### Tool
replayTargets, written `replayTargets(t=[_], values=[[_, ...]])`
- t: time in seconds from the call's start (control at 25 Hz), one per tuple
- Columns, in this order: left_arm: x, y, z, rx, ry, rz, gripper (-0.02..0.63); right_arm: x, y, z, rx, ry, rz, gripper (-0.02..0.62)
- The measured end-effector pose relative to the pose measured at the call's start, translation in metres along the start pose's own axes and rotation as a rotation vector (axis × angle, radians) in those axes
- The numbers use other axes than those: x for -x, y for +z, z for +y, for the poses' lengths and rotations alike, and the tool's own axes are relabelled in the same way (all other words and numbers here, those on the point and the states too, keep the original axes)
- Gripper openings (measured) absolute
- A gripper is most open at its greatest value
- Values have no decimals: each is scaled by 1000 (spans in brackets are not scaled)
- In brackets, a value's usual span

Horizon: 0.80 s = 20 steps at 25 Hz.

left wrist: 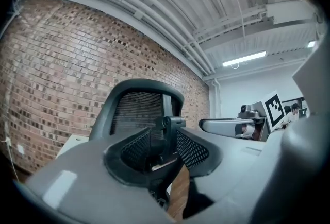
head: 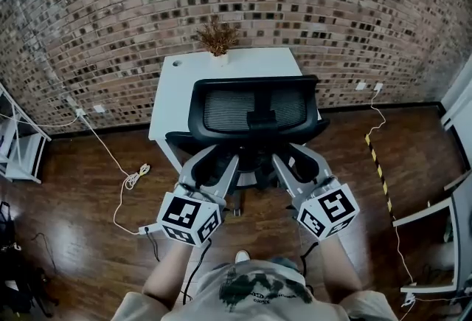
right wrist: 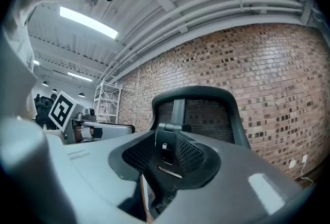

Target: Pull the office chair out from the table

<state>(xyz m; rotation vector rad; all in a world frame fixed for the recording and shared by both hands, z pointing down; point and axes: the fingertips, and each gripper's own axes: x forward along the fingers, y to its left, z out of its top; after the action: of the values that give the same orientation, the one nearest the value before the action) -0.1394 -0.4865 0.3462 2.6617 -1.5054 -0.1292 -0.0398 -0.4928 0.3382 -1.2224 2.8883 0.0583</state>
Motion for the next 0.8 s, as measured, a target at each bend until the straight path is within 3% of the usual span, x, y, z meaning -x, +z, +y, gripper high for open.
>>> replayTargets(t=[0.2, 0.44, 0.8], values=[[-4, 12, 28, -32, 8, -24, 196, -5, 6, -14, -12, 40, 3, 184], [-9, 26, 73, -83, 28, -33, 246, -8, 15, -52, 22, 42, 3, 221], [-38, 10, 118, -83, 2, 80, 334, -25, 13, -118, 27, 32, 48, 289]])
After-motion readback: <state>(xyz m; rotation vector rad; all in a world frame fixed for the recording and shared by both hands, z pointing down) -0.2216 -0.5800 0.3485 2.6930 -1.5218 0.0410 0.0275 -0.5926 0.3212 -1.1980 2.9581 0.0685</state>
